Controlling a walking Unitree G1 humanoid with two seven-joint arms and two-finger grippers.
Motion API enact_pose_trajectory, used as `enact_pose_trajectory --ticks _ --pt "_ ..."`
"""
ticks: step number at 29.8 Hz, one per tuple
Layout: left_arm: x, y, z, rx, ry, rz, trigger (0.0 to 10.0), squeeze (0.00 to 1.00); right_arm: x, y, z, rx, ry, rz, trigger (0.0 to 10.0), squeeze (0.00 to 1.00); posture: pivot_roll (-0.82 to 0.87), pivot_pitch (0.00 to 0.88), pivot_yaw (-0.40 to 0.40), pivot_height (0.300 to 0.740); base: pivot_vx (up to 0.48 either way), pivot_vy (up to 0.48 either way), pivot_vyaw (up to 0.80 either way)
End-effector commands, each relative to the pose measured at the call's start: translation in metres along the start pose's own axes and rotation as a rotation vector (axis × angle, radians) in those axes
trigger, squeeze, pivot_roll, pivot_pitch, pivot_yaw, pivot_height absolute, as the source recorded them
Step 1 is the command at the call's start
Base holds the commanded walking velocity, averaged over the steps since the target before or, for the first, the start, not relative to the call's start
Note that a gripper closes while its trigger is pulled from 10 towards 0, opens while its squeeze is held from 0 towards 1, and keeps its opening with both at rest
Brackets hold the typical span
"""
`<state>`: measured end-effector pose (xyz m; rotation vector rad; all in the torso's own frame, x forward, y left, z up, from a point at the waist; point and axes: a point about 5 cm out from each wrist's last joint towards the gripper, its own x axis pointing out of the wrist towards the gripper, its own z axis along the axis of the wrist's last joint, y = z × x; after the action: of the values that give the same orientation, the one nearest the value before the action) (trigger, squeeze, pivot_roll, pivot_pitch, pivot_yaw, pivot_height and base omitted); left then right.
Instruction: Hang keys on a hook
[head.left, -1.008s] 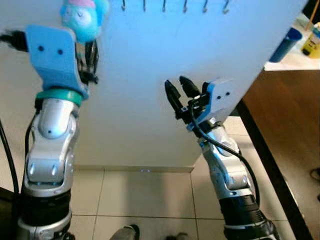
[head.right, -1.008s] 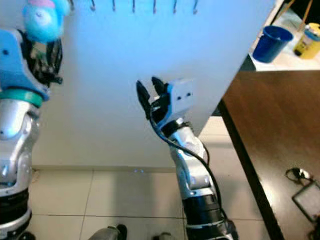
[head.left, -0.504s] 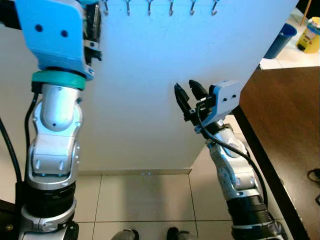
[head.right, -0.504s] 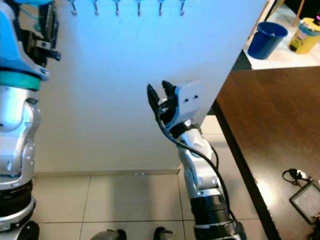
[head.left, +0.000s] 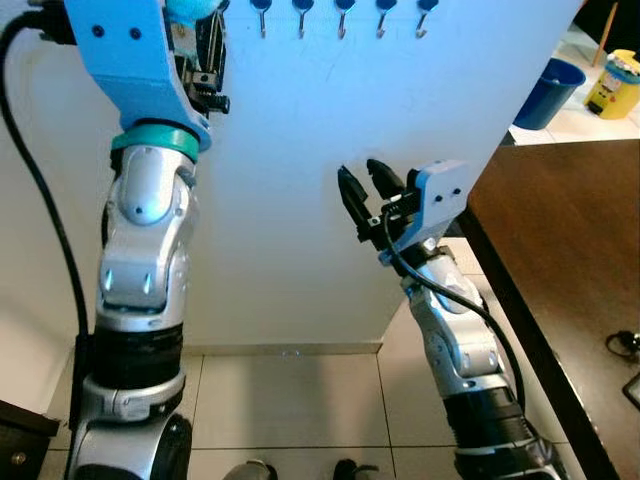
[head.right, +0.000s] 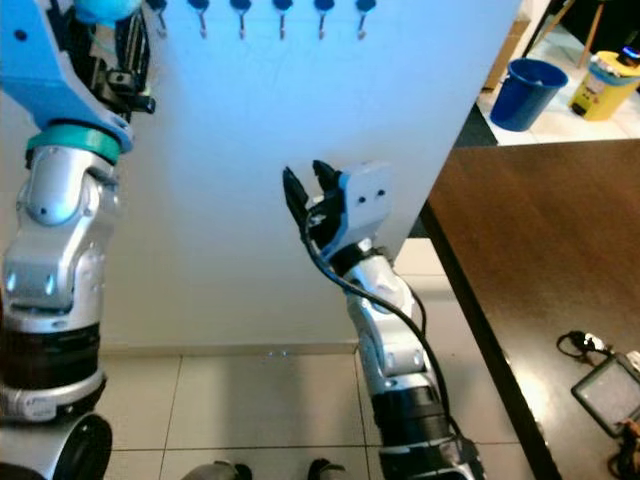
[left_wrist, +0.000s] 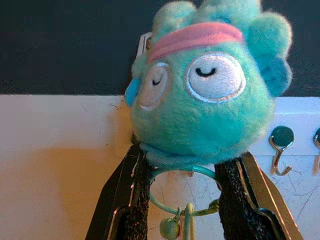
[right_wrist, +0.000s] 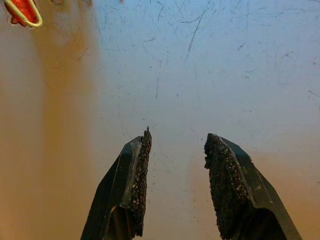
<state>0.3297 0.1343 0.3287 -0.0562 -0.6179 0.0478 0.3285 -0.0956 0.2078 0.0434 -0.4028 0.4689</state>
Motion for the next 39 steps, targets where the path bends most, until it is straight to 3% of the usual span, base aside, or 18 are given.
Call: enact_pose_trajectory --ticks 1,6,7,9,12,15,20,39 --pt "0.007 -0.004 -0.004 -0.012 0.002 0.002 10.0 0.00 0.002 0.005 -0.002 -0.007 0.001 0.020 10.0 0.00 0.13 0.038 0.117 0.740 0.000 0.000 0.00" --pt "0.016 -0.009 -0.009 -0.008 0.009 -0.005 10.0 0.00 0.003 0.008 -0.002 -0.003 -0.002 0.029 10.0 0.00 0.12 0.038 0.125 0.740 0.000 0.000 0.00" --pt "0.027 -0.009 -0.010 0.002 -0.005 -0.001 10.0 0.00 0.003 0.011 -0.002 0.001 -0.007 0.032 10.0 0.00 0.11 0.040 0.125 0.740 0.000 0.000 0.00" --pt "0.033 -0.008 -0.008 0.004 -0.020 0.005 10.0 0.00 0.003 0.012 -0.001 0.003 -0.009 0.031 10.0 0.00 0.10 0.042 0.124 0.740 0.000 0.000 0.00" --pt "0.033 -0.008 -0.008 0.004 -0.020 0.005 10.0 0.00 0.003 0.012 -0.001 0.003 -0.009 0.031 10.0 0.00 0.10 0.042 0.124 0.740 0.000 0.000 0.00" --pt "0.050 0.005 -0.001 0.040 -0.062 0.057 10.0 0.00 0.001 0.012 -0.001 0.007 -0.011 0.025 10.0 0.00 0.10 0.052 0.130 0.740 0.000 0.000 0.00" --pt "0.060 0.016 0.003 0.073 -0.089 0.097 10.0 0.00 0.000 0.015 -0.002 0.014 -0.010 0.026 10.0 0.00 0.10 0.055 0.133 0.740 0.000 0.000 0.00" --pt "0.069 0.033 -0.009 0.238 -0.090 0.152 10.0 0.00 -0.001 0.017 -0.003 0.021 -0.004 0.025 10.0 0.00 0.11 0.075 0.138 0.740 0.000 0.000 0.00"
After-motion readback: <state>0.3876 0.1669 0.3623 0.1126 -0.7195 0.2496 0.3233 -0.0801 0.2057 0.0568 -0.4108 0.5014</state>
